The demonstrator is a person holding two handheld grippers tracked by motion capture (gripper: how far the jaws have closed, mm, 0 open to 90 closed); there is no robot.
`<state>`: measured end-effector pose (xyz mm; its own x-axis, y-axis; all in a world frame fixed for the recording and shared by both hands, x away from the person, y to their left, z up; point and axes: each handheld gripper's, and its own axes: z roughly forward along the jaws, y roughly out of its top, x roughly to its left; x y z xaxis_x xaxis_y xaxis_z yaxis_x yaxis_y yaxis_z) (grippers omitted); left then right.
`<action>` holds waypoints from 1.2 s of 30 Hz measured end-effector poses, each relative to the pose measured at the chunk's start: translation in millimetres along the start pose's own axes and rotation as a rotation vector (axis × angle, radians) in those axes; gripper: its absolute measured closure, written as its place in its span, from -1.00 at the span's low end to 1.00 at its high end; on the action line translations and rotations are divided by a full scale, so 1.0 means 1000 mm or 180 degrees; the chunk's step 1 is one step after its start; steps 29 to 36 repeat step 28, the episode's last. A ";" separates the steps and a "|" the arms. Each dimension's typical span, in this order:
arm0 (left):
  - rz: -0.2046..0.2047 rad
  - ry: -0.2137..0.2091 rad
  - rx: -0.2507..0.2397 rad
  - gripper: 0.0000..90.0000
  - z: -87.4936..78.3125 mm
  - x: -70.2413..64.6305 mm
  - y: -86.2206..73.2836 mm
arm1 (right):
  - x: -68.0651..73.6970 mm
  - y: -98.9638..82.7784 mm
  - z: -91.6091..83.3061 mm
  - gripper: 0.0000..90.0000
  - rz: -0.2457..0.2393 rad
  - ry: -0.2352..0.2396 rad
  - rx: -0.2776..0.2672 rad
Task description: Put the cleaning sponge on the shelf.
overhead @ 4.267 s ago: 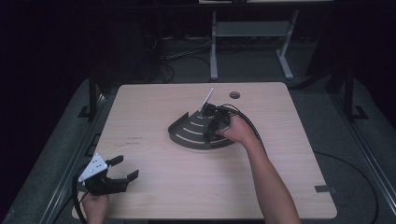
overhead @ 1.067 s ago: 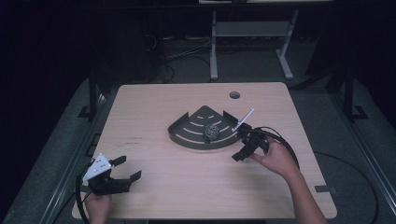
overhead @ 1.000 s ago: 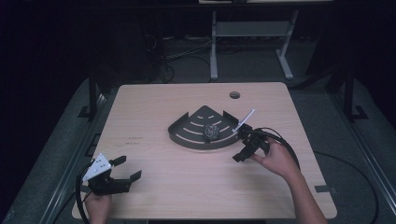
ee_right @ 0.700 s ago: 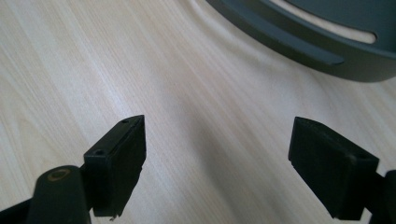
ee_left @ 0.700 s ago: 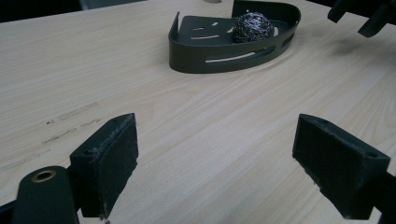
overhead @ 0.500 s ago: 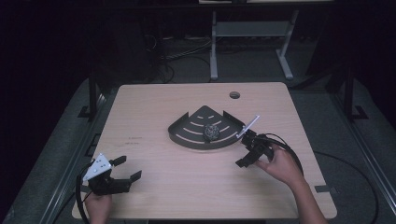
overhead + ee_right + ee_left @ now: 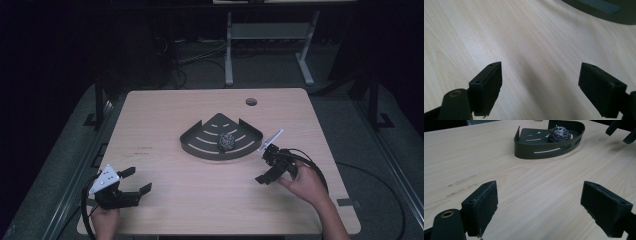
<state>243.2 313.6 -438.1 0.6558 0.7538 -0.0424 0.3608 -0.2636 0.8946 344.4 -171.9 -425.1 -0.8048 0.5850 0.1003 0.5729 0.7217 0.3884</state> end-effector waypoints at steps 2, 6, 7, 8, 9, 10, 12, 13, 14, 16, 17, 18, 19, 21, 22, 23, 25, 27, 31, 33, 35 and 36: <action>-0.0009 0.0000 0.0001 -0.70 0.000 0.000 0.000 | 0.000 -0.003 -0.001 -0.59 0.0021 0.0001 -0.0015; 0.0008 -0.0004 0.0000 -0.70 0.001 0.000 0.000 | 0.001 -0.008 -0.004 -0.59 0.0049 0.0000 -0.0038; 0.0012 -0.0002 0.0002 -0.70 0.001 0.000 0.000 | 0.001 -0.009 -0.004 -0.59 0.0041 -0.0005 -0.0045; 0.0014 -0.0001 0.0006 -0.70 0.001 0.000 0.000 | 0.001 -0.010 -0.004 -0.59 0.0056 0.0002 -0.0044; 0.0015 -0.0003 0.0005 -0.70 0.001 0.000 0.000 | 0.001 -0.012 -0.005 -0.59 0.0051 -0.0009 -0.0050; 0.0014 -0.0003 0.0004 -0.70 0.001 0.000 0.000 | 0.002 -0.013 -0.005 -0.59 0.0062 0.0002 -0.0055; 0.0002 -0.0004 0.0006 -0.70 0.001 -0.001 0.000 | 0.002 -0.018 -0.005 -0.59 0.0075 -0.0010 -0.0066; -0.0002 -0.0004 0.0002 -0.70 0.001 -0.001 0.000 | 0.002 -0.018 -0.005 -0.59 0.0075 -0.0010 -0.0066; 0.0008 -0.0004 0.0001 -0.70 0.001 0.000 0.000 | 0.002 -0.019 -0.005 -0.59 0.0073 0.0001 -0.0076; 0.0007 -0.0002 0.0001 -0.70 0.001 0.000 0.000 | 0.002 -0.022 -0.005 -0.59 0.0088 -0.0006 -0.0083; -0.0003 -0.0003 0.0004 -0.70 0.001 -0.001 0.000 | 0.002 -0.023 -0.006 -0.59 0.0089 0.0012 -0.0090; 0.0000 -0.0005 0.0006 -0.70 0.001 -0.001 0.000 | 0.003 -0.025 -0.006 -0.59 0.0090 0.0000 -0.0089; 0.0004 -0.0004 0.0008 -0.70 0.001 -0.001 0.000 | 0.003 -0.026 -0.006 -0.59 0.0086 -0.0001 -0.0093; -0.0001 0.0000 0.0007 -0.70 0.001 -0.001 0.000 | 0.004 -0.029 -0.007 -0.59 0.0108 -0.0005 -0.0095; 0.0003 -0.0004 0.0012 -0.70 0.001 -0.001 0.000 | 0.004 -0.031 -0.007 -0.59 0.0109 -0.0003 -0.0106; 0.0001 -0.0004 0.0008 -0.70 0.001 -0.001 0.000 | 0.004 -0.034 -0.007 -0.59 0.0109 -0.0011 -0.0116; -0.0004 -0.0001 0.0006 -0.70 0.001 0.000 0.000 | 0.005 -0.038 -0.006 -0.60 0.0129 -0.0015 -0.0122; 0.0000 -0.0003 0.0015 -0.70 0.001 0.000 0.000 | 0.005 -0.042 -0.006 -0.61 0.0148 -0.0009 -0.0129; -0.0005 -0.0001 0.0015 -0.70 0.001 0.000 0.000 | 0.006 -0.043 -0.006 -0.62 0.0154 -0.0023 -0.0136; -0.0005 -0.0001 0.0015 -0.70 0.001 0.000 0.000 | 0.006 -0.043 -0.006 -0.62 0.0154 -0.0023 -0.0136; -0.0005 -0.0001 0.0015 -0.70 0.001 0.000 0.000 | 0.006 -0.043 -0.006 -0.62 0.0154 -0.0023 -0.0136; -0.0005 -0.0001 0.0015 -0.70 0.001 0.000 0.000 | 0.006 -0.043 -0.006 -0.62 0.0154 -0.0023 -0.0136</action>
